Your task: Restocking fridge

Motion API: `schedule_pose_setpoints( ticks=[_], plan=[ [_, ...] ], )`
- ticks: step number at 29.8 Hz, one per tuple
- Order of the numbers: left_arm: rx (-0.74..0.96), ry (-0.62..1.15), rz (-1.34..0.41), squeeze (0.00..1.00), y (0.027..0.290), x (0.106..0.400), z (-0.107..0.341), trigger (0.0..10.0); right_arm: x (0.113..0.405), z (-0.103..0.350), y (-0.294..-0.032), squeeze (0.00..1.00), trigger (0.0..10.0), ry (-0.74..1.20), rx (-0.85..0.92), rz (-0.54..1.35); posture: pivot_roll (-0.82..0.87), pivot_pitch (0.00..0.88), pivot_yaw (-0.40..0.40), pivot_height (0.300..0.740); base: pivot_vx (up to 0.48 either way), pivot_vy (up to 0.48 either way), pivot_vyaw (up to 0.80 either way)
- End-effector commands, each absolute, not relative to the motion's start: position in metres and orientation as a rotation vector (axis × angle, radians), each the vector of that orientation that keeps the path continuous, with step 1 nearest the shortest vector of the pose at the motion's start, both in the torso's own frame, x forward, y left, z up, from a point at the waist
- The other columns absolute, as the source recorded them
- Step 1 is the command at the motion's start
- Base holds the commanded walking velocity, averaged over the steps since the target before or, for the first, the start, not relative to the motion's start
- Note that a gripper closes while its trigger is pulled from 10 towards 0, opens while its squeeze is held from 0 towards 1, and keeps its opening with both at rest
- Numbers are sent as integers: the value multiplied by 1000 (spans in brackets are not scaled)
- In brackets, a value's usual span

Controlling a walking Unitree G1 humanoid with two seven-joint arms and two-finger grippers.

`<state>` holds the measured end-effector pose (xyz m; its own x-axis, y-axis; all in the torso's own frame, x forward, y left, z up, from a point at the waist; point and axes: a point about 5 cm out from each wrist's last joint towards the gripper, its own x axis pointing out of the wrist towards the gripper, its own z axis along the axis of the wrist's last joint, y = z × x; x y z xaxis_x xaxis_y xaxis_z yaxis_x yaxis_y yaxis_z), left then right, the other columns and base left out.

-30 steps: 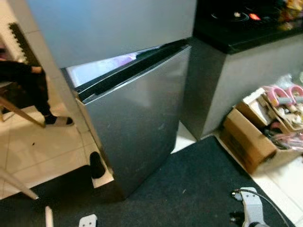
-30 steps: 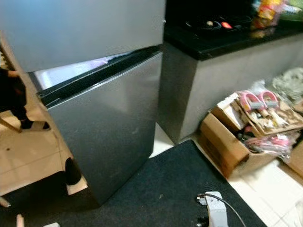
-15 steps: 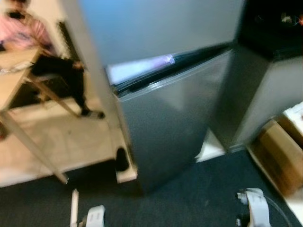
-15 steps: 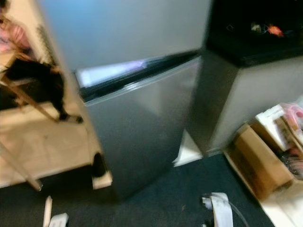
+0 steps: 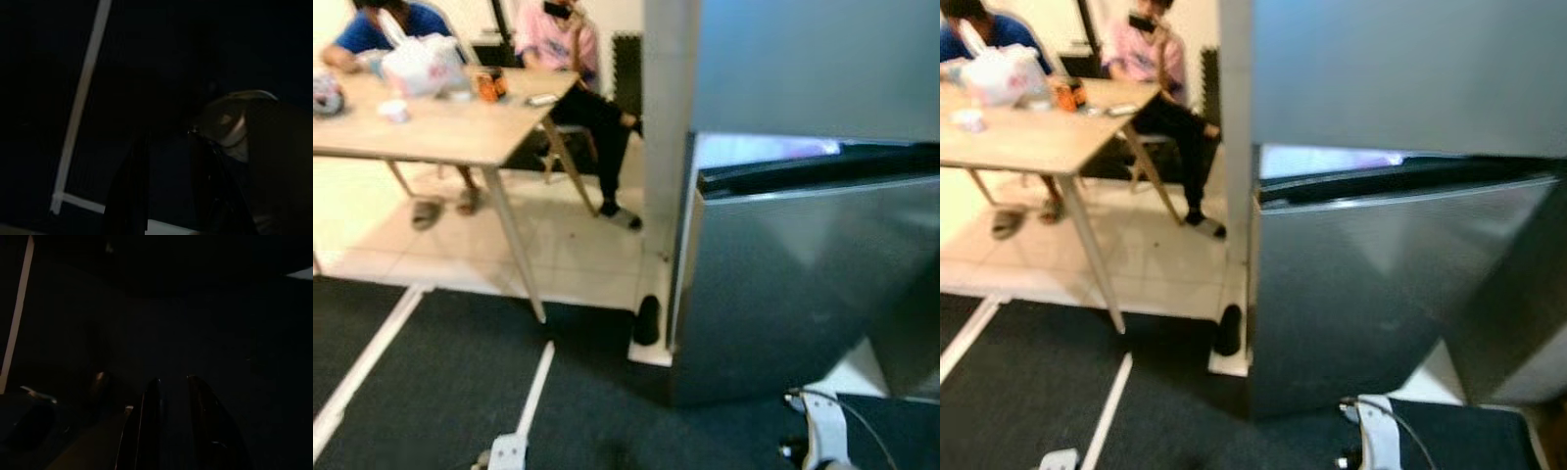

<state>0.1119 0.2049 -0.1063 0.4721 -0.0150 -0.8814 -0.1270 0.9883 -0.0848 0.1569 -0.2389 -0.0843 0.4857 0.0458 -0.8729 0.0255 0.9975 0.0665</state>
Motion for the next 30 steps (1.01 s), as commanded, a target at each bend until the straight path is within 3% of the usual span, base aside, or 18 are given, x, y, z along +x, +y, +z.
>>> schedule_pose_setpoints(
  ticks=[1, 16, 30],
  plan=[
    [-129, 1086, 63, 0, 207, 110, -106, 10000, 156, -85, -238, 0, 10000, 1067, 80, 4, -33, 0, 14, 740, 0, 0, 781],
    [-177, 1121, 84, 0, 207, 105, -108, 10000, 156, -85, -239, 0, 10000, 1046, 88, -26, -32, 0, 17, 740, 0, 0, 753],
    [-208, 1142, 115, 0, 208, 99, -110, 10000, 163, -82, -242, 0, 10000, 1009, 106, -77, -35, 0, 18, 740, 0, -276, 0]
  ],
)
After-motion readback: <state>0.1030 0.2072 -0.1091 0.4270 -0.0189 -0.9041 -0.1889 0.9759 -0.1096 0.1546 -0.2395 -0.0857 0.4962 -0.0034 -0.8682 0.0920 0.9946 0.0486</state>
